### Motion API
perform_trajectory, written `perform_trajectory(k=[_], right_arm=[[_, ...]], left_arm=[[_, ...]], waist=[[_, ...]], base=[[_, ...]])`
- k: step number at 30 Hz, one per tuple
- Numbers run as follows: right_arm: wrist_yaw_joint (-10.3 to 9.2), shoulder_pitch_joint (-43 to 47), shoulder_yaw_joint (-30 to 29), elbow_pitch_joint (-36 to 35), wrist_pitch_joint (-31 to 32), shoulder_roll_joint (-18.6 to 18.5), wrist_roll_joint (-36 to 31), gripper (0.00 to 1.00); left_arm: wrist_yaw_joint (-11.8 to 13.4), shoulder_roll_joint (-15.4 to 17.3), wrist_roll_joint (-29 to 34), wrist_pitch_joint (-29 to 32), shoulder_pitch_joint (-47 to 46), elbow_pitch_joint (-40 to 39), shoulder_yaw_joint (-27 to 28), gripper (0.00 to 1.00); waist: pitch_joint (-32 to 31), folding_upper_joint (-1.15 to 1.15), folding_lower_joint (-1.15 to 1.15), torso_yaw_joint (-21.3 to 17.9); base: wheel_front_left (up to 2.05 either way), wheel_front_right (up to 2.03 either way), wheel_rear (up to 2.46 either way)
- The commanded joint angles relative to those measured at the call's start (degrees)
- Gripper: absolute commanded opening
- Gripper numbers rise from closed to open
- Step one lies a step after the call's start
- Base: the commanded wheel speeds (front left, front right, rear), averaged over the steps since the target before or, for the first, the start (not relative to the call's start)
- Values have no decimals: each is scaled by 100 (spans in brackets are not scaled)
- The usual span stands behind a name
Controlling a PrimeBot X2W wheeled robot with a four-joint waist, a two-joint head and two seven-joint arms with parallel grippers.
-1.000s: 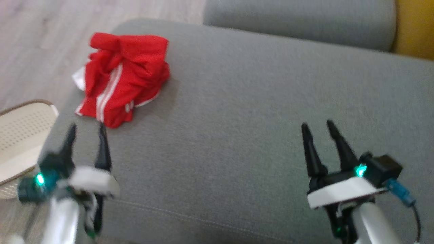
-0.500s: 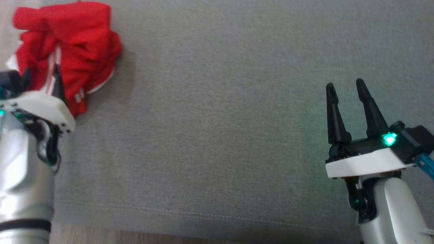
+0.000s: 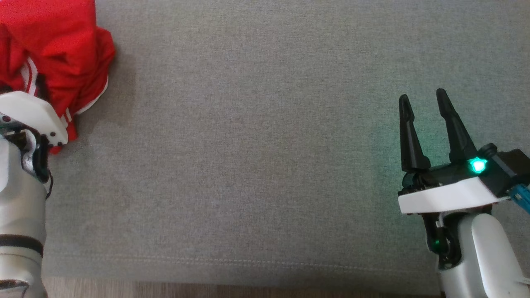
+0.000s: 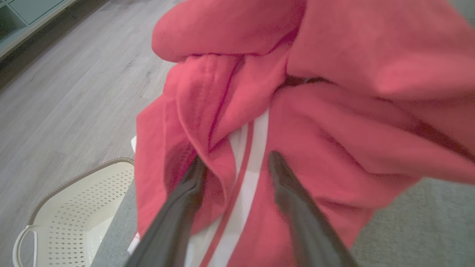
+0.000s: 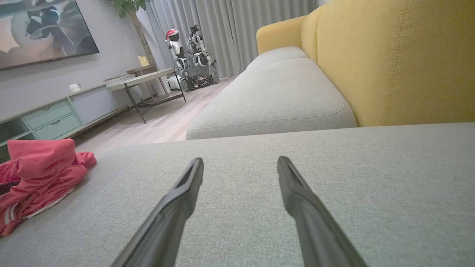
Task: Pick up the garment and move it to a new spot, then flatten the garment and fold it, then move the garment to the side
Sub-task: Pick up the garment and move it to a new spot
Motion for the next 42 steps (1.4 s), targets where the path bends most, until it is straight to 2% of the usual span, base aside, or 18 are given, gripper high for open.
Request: perform_trajectory(k=[1,8,11,14,17,23,27,33,37,42], right_arm=[[-4,-166,107,-220,-9,-27,-58,100],[-4,-153,105,-74,-68,-27,-20,100],[-4,-135,130,3,-115,-27,19,100],[-4,-93,151,123,-208,-27,114,100],[-4,-40,163,260,-282,-27,222,100],[-4,53,271,527,-472,-27,477,100],[-4,75,356,663,-587,-27,585,100],[-4,43,421,737,-700,-27,679,100],[-4,-8,436,727,-748,-27,722,100],[-4,-96,392,712,-800,-27,800,100]], left_arm=[[12,342,-33,-110,-228,-43,134,0],[-5,281,21,-904,-366,-69,13,0],[-36,250,-7,-1040,-352,-263,25,0],[-73,220,-32,-1113,-264,-782,54,0],[-128,163,-77,-1122,-112,-1670,137,0],[-204,-104,-162,-1124,217,-3113,113,0],[-220,-320,-169,-929,277,-3869,-110,0],[-155,-856,-225,-467,285,-4704,-549,0],[-60,-1206,-194,-306,110,-4886,-896,0],[63,-1479,-260,-194,40,-4645,-1636,0]], waist=[[-5,0,0,14],[-265,0,0,81],[-426,0,0,82],[-695,0,0,74],[-958,0,0,57],[-1459,0,0,-102],[-1715,0,0,-285],[-1907,0,0,-673],[-1922,0,0,-1014],[-1842,0,0,-1526]], base=[[0,0,0],[0,0,0],[0,0,0],[0,0,0],[0,0,0],[0,0,0],[0,0,0],[0,0,0],[0,0,0],[0,0,0]])
